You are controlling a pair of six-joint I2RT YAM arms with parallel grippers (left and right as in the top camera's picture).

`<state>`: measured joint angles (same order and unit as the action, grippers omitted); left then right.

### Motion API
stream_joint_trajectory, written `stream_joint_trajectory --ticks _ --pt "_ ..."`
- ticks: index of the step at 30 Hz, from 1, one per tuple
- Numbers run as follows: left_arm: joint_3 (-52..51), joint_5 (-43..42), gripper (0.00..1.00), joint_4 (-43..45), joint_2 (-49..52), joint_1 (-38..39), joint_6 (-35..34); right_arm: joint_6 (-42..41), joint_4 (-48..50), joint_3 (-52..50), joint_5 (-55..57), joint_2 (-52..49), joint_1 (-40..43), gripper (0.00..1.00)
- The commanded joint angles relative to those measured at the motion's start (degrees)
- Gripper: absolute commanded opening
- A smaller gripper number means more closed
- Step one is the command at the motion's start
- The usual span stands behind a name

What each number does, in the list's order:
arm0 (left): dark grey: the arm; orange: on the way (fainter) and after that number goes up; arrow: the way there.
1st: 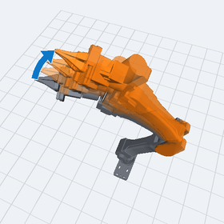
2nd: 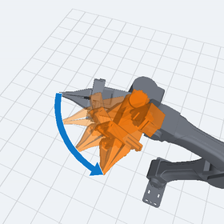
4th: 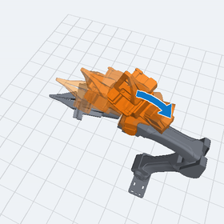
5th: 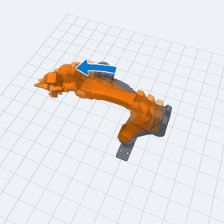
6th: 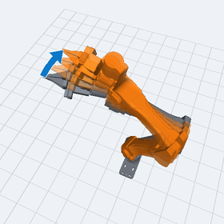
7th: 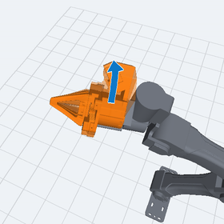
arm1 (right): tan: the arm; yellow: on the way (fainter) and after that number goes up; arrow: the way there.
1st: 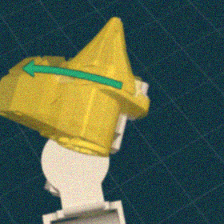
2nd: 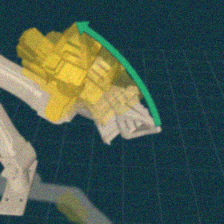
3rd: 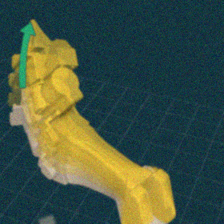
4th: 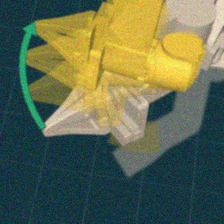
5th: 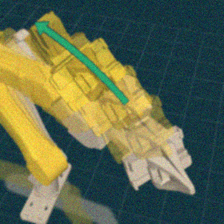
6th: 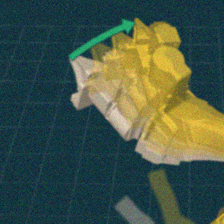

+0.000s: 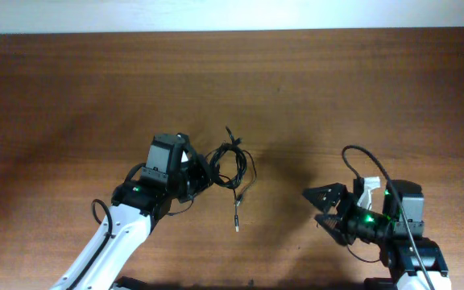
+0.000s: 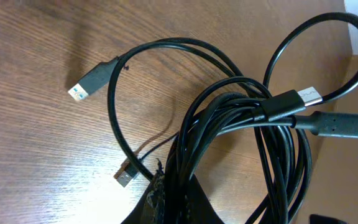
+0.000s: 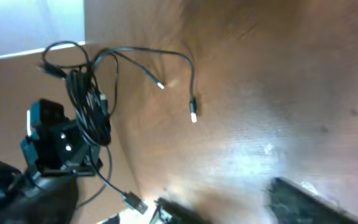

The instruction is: Untangle cables

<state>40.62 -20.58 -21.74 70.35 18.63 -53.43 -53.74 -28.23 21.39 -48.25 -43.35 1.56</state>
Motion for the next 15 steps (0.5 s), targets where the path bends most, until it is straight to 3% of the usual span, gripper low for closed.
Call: stream_joint_trajectory --ticks 1,4,8,10,12,14,15 --pt "0.85 -1.09 0.00 0.68 -0.57 0.13 8.76 -1.57 5.57 0.92 1.79 -0.15 -5.99 0.78" --pt "0.85 -1.09 0.00 1.60 -0.57 0.13 17.97 -5.49 19.82 0.92 12.74 -1.29 -18.01 0.69" --pt "0.85 -1.29 0.00 2.84 -0.57 0.13 18.43 -12.17 30.91 0.92 27.78 -10.97 -31.32 0.68" --pt "0.85 -3.63 0.00 3.72 -0.57 0.13 22.53 -13.55 40.72 0.92 28.48 -18.45 -34.29 0.66" --pt "0.85 -6.49 0.00 3.87 -0.57 0.13 24.70 -16.87 53.27 0.94 27.98 -27.56 -36.13 0.53" --pt "0.83 -6.91 0.00 3.91 -0.57 0.13 24.85 -18.78 58.95 1.09 27.93 -33.64 -36.85 0.42" --pt "0.83 -9.33 0.00 4.13 -0.57 0.13 24.90 -19.21 61.24 1.14 27.76 -37.59 -36.85 0.31"
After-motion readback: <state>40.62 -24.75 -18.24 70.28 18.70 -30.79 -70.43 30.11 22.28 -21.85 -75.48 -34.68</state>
